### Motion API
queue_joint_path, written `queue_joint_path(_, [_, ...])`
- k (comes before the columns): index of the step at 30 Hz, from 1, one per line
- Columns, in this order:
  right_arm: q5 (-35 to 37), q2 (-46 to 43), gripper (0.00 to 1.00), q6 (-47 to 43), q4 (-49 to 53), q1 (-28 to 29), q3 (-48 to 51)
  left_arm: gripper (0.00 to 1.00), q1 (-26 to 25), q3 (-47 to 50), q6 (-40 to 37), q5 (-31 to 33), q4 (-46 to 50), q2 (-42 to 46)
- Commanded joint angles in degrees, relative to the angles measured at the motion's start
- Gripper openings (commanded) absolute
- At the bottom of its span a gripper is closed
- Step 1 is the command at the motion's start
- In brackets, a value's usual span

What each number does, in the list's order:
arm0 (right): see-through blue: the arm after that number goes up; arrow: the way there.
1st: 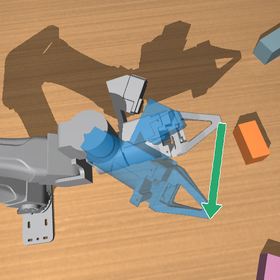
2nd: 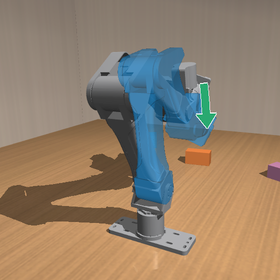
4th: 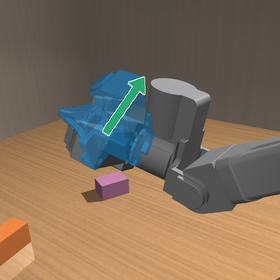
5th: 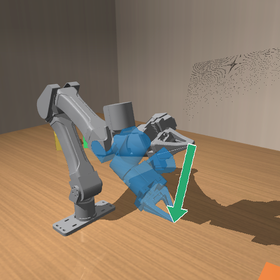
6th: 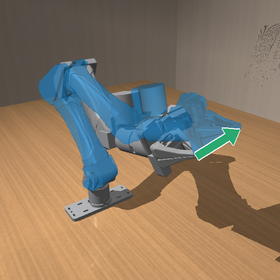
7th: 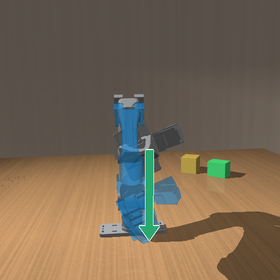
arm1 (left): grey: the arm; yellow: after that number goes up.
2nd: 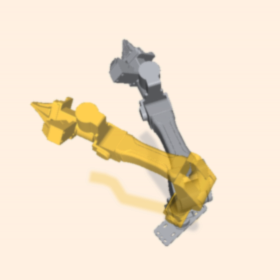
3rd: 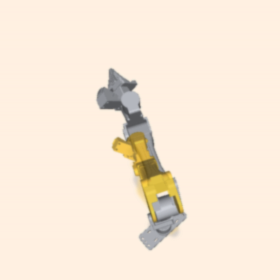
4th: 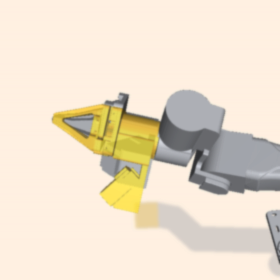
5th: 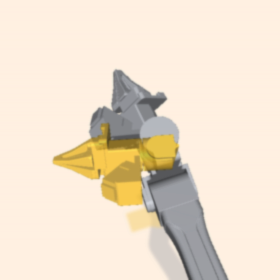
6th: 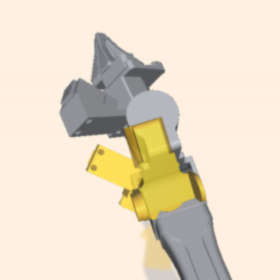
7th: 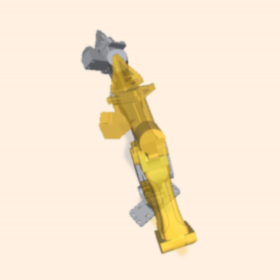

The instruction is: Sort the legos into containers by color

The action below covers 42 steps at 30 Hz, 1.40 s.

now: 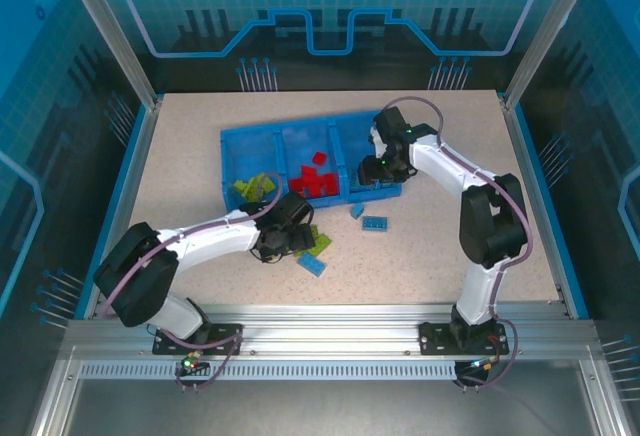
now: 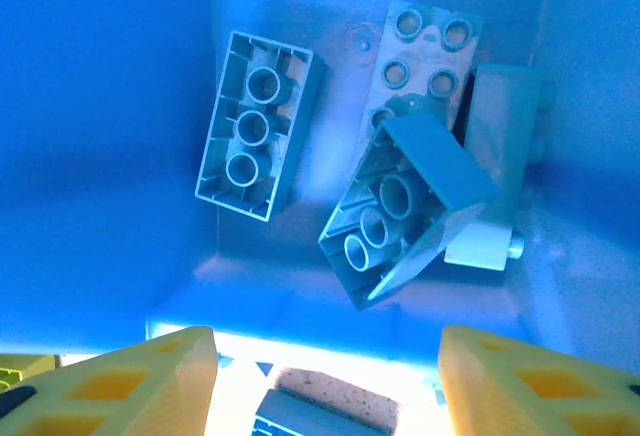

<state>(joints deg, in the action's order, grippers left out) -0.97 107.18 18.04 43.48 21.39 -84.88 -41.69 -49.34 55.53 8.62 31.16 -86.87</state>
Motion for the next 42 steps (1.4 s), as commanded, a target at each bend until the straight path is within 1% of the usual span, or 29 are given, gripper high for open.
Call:
queue_joint_path(1, [0.3,-1.8,0.62,0.7,0.6,0.5,1.2,0.85,-0.7,-2.6,0.8,-1.2,0.3,-1.4])
queue_joint_path(6, [0.5,-2.1,0.62,0.8,0.6,0.5,1.2,0.81,-1.2,-4.9,1.0,-0.8,2.9,-4.0])
queue_joint_path(8, [0.6,-2.2,0.62,0.9,0.6,0.4,1.2,0.77,-1.3,-5.1,1.0,-0.9,2.8,-4.6])
queue_joint_path(12, [1.0,-2.3,0.62,0.8,0.8,0.5,1.2,0.67,-1.3,-6.3,0.8,-1.1,3.3,-6.1])
queue_joint_path(17, [1.6,-2.5,0.63,0.6,1.1,0.4,1.6,0.65,-1.8,-6.9,0.7,-0.8,5.1,-6.7])
queue_joint_path(24, [1.4,-2.7,0.63,0.9,0.7,0.2,2.0,0.54,-1.8,-6.4,1.2,-0.3,5.0,-7.1])
queue_joint_path(27, [1.6,-2.9,0.63,0.9,0.8,0.2,2.1,0.53,-1.8,-6.7,0.9,-0.2,5.3,-7.9])
queue_joint_path(29, [1.7,-3.1,0.63,0.8,0.8,0.1,2.2,0.47,-1.8,-6.7,0.8,-0.1,5.4,-8.4])
queue_joint_path(31, [1.8,-3.4,0.63,0.9,0.8,0.0,2.4,0.43,-1.7,-6.5,0.9,0.0,5.5,-8.4])
queue_joint_path(33, [1.8,-3.4,0.63,0.9,0.8,0.0,2.5,0.42,-1.8,-6.3,1.0,0.2,5.4,-8.1])
queue_joint_path(37, [1.6,-3.6,0.63,1.1,0.7,0.0,2.7,0.36,-1.8,-6.5,0.9,0.9,5.9,-7.0])
queue_joint_path(42, [1.5,-4.1,0.63,1.0,0.9,0.1,2.9,0.34,-1.8,-7.2,0.7,1.9,7.6,-4.2])
